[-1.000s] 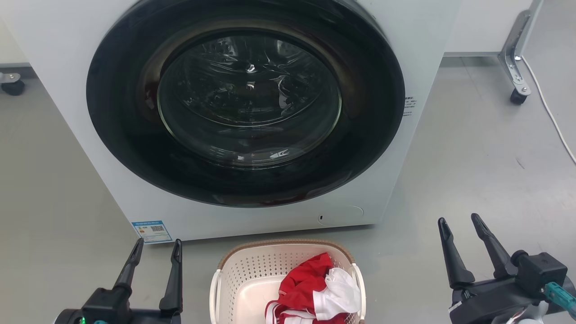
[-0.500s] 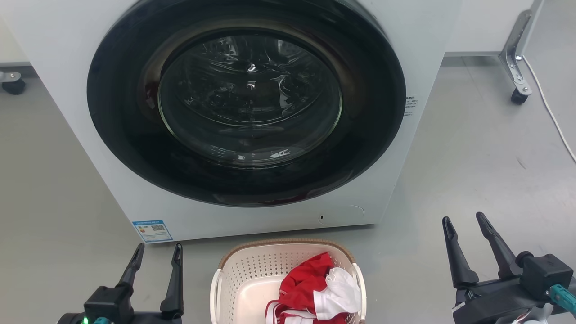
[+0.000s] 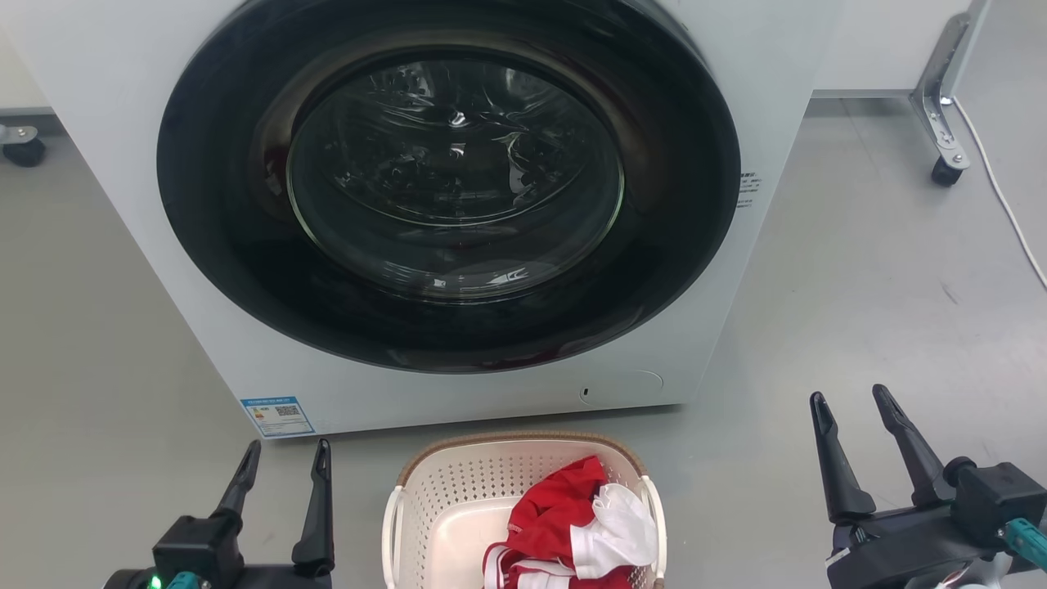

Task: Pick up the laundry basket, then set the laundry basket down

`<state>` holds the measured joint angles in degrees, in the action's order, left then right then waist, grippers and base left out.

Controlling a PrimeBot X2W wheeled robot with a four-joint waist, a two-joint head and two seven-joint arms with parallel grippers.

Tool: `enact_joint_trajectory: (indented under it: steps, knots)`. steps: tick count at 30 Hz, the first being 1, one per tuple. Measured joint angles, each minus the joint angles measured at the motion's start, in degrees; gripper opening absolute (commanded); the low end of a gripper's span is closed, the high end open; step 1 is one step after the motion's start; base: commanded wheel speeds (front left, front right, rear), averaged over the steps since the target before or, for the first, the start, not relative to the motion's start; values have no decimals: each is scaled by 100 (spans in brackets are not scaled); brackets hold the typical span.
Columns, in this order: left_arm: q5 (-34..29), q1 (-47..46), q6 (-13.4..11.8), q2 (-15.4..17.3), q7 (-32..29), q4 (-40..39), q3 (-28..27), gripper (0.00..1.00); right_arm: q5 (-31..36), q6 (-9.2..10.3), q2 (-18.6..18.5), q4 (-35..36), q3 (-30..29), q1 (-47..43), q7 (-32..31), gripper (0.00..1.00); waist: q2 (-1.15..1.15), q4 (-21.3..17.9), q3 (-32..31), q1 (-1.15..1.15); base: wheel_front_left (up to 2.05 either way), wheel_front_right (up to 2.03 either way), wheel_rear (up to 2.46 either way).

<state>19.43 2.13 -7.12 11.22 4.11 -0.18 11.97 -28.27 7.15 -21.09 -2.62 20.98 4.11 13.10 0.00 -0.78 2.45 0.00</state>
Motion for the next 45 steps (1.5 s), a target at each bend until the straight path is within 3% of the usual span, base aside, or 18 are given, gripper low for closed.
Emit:
enact_joint_trajectory:
  steps: [1,2,12,45]
  knots:
    - [-2,19,0,-21,-1,-19,-9,100,8,0,7,15,-13,-5,-3,100,0,2,3,0,0,0,0]
    - [5,34,2,-32,-1,5,-8,0,3,-1,19,0,-9,-8,-14,0,0,3,5,0,0,0,0]
    - [294,127,68,-133,-60,253,-98,0,-302,-71,233,-196,-166,-144,-144,0,0,8,-9,0,0,0,0]
    - [2799,-81,530,-392,-458,738,-679,0,-2452,-523,803,-622,-1127,-101,-826,0,0,33,-89,0,0,0,0]
